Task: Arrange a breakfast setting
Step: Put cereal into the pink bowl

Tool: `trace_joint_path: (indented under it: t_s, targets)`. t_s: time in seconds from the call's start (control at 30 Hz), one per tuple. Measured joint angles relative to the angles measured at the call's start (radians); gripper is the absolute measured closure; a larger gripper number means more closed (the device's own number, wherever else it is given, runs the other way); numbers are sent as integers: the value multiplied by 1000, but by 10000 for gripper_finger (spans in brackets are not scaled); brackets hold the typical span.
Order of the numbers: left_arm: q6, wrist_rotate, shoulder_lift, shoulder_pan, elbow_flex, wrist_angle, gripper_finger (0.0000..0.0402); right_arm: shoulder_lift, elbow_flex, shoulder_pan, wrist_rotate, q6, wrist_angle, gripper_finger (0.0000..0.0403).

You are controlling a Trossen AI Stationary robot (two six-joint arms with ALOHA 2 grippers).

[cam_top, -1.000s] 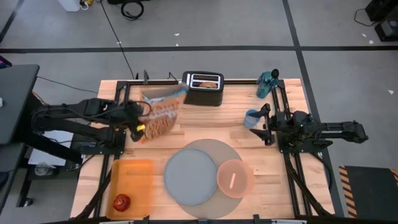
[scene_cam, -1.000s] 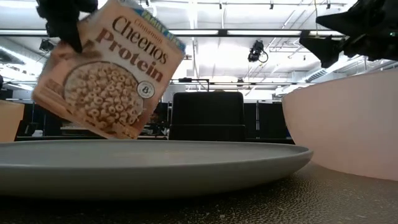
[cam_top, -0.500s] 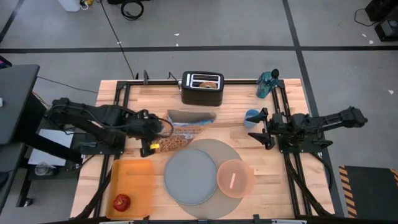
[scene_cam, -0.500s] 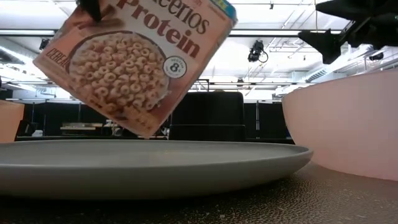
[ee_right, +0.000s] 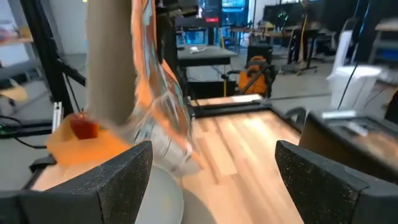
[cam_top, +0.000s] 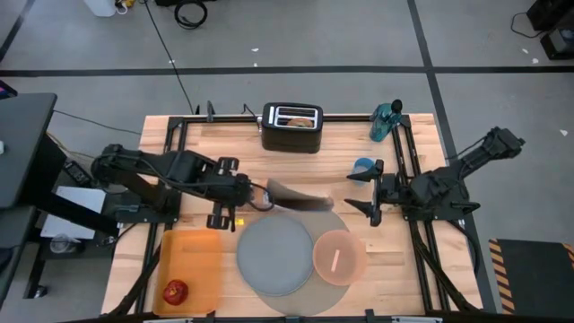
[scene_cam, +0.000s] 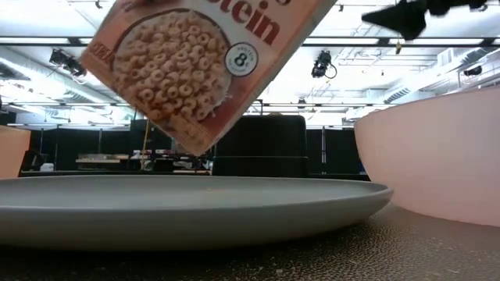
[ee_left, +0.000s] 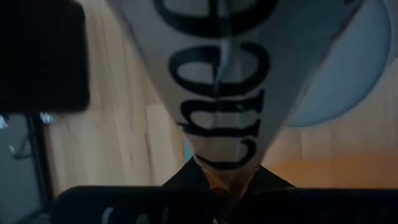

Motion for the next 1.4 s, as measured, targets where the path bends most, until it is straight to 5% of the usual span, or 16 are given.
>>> trace_joint_path:
  t_s: [0.37, 0.83, 1.23, 1.4]
  targets:
    - [163, 25, 186, 92, 155, -103, 389, 208, 241, 67, 83, -188, -50, 57]
    - [214, 98, 314, 75, 315, -102, 389, 299, 297, 188, 173, -60, -109, 57]
    - [206, 90, 320, 78, 315, -99, 389, 393, 296, 86, 133, -81, -39, 58]
    - [204, 90, 320, 77, 315, -95, 389, 408, 295, 40, 52, -39, -44, 100]
